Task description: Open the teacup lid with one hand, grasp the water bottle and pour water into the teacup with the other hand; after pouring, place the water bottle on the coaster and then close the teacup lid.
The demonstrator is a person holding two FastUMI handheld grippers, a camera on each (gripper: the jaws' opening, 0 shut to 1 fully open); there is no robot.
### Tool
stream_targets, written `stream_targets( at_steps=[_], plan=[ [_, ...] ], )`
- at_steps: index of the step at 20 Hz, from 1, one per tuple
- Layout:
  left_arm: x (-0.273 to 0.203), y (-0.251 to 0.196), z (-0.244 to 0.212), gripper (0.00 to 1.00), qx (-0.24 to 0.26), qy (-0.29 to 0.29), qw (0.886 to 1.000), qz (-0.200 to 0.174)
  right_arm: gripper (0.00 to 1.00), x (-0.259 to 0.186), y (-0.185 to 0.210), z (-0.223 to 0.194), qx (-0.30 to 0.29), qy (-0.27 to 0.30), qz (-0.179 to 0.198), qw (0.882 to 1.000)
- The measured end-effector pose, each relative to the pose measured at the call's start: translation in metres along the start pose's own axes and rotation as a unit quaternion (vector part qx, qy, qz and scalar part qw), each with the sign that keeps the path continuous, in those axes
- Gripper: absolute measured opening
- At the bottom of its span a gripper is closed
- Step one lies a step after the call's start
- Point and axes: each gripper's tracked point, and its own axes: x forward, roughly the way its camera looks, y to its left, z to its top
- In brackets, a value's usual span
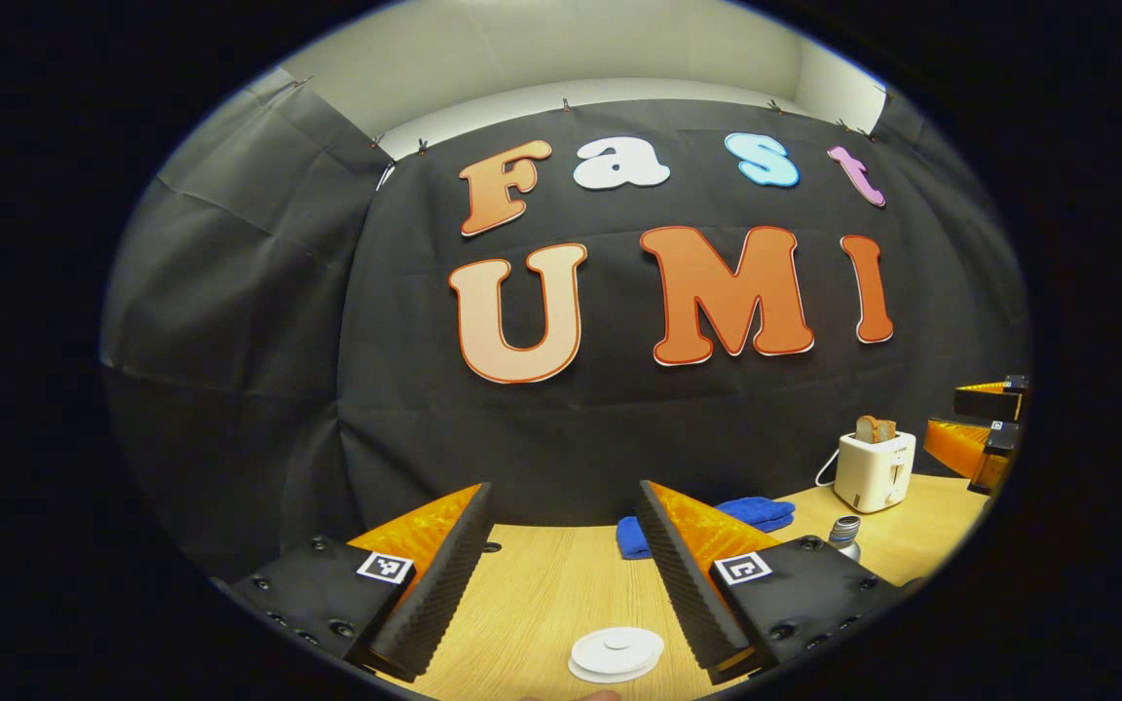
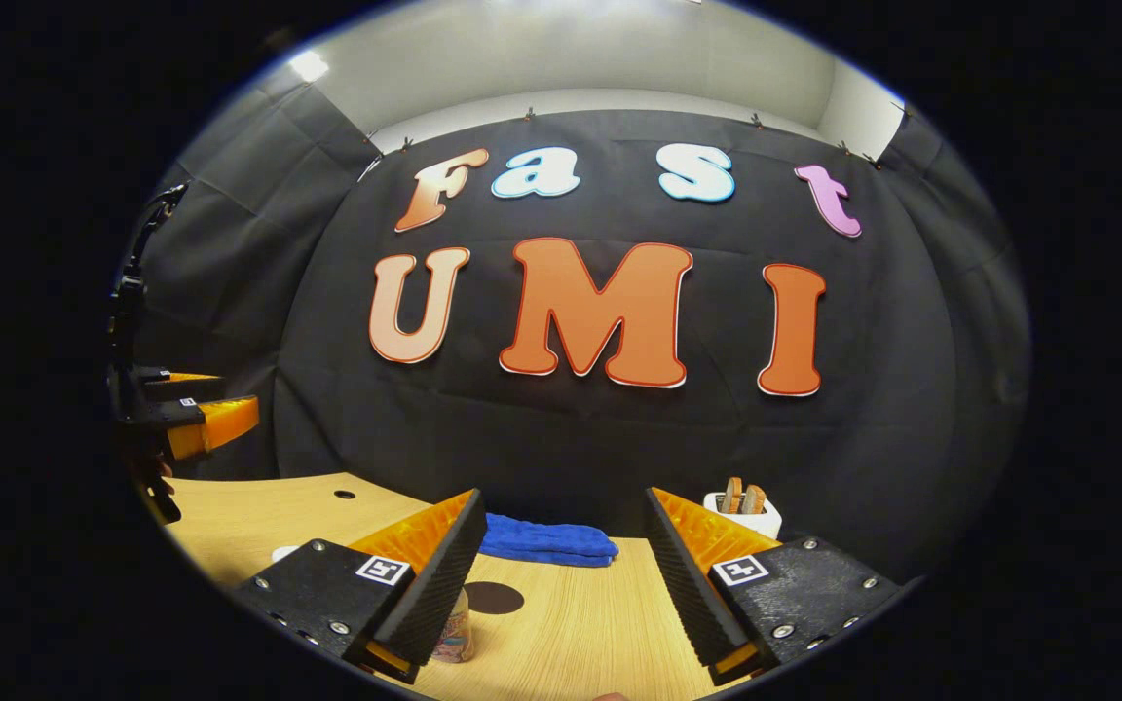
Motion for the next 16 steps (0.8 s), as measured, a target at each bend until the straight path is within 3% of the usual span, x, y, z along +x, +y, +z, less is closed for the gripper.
stream_targets(
  at_steps=[16],
  plan=[
    [0.006,-0.026,-0.109,0.97,-0.004,0.128,0.991,-0.041,0.97,-0.007,0.064,-0.098,0.003,0.110,0.087,0.990]
  ],
)
